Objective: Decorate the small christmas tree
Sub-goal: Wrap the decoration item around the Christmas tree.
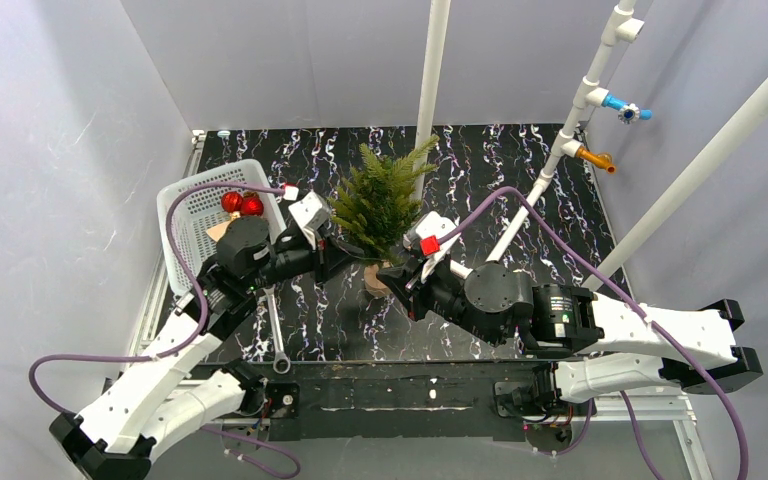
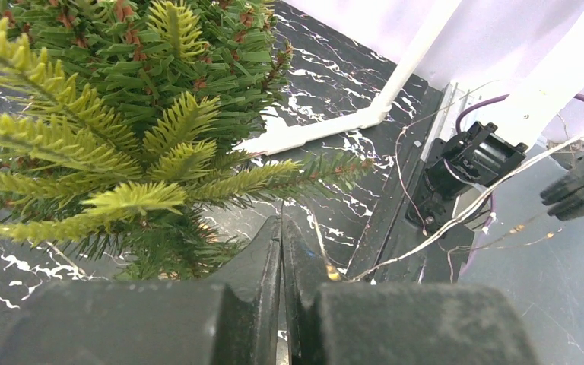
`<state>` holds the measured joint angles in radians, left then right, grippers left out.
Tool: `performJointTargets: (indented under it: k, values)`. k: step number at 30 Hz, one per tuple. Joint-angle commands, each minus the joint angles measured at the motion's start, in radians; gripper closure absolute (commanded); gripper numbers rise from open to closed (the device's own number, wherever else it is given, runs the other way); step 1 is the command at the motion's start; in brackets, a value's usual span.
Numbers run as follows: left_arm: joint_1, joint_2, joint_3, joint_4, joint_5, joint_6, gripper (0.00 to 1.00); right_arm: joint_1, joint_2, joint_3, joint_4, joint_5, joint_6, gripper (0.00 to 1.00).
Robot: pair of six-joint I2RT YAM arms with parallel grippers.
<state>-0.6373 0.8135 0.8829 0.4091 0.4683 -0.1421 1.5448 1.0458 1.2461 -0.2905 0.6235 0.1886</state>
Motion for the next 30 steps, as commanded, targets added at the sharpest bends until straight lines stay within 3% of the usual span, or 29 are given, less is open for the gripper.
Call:
performJointTargets:
  k: [1,9,19,30]
  values:
    - [-0.004,-0.062,0.025,0.0,-0.014,0.008,1.0,-0.005,-0.027,0.022,0.027,0.002,0.011,0.99]
    - [-0.003,-0.112,0.043,-0.06,-0.104,0.069,1.0,-0.005,-0.03,0.025,0.03,0.001,0.007,0.99]
    - [-0.004,-0.056,0.06,0.068,-0.252,0.137,1.0,-0.006,-0.024,0.047,0.056,0.015,-0.033,0.99]
    - [-0.004,-0.001,0.107,0.118,-0.143,-0.011,1.0,-0.007,-0.091,0.013,0.04,0.054,-0.016,0.99]
